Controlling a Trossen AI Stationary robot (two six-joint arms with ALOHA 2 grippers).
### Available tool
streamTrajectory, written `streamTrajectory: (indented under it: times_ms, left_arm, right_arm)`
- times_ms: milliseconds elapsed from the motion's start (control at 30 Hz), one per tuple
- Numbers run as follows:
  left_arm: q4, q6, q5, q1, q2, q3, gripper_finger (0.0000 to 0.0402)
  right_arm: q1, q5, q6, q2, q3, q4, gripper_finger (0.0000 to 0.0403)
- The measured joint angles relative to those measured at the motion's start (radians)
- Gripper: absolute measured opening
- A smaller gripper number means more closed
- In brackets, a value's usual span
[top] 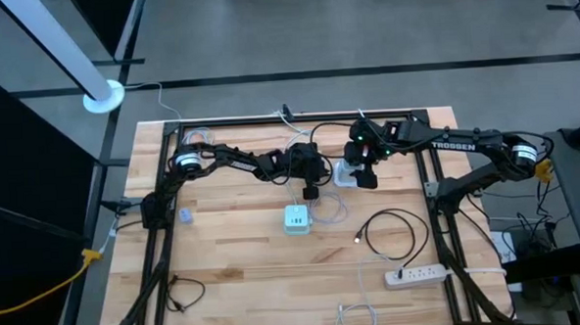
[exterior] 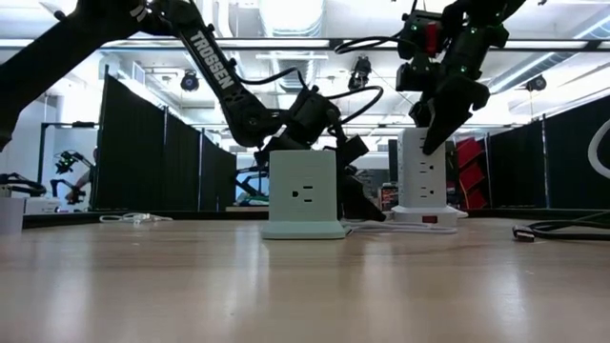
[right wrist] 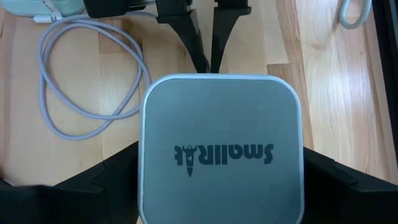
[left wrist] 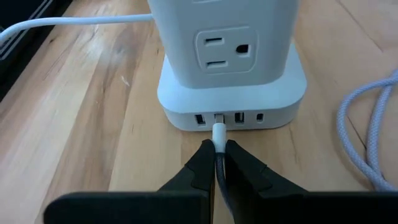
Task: Insert USB
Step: Insert the purple charger cable into the white outlet extension
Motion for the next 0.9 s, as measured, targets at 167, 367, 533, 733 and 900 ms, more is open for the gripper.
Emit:
streamTrajectory:
  times_ms: [167, 367, 533, 733, 900]
  left_arm:
    - [-0.056, 0.028, -0.015, 0.001, -0.024, 0.001, 0.0012]
    - [-0.163, 0.078, -0.103, 0.015, -0.083, 0.001, 0.0012]
    - [-0.157, 0.049, -0.017, 0.017, -0.084, 0.001, 0.0012]
    - [-0.047, 0.044, -0.017, 0.015, -0.055, 0.001, 0.0012]
    - [-0.044, 0.045, -0.017, 0.022, -0.049, 0.001, 0.0012]
  right_arm:
    - [0.0, -0.002, -0.008, 0.0, 0.0, 0.003, 0.0294]
    - [0.0, -0.003, -0.007, 0.001, 0.0, 0.003, 0.0294]
    - [0.0, -0.003, -0.006, 0.001, 0.0, 0.003, 0.0294]
    - [0.0, -0.003, -0.012, 0.001, 0.0, 0.004, 0.0294]
    - [0.0, -0.006, -0.011, 0.001, 0.0, 0.005, 0.0294]
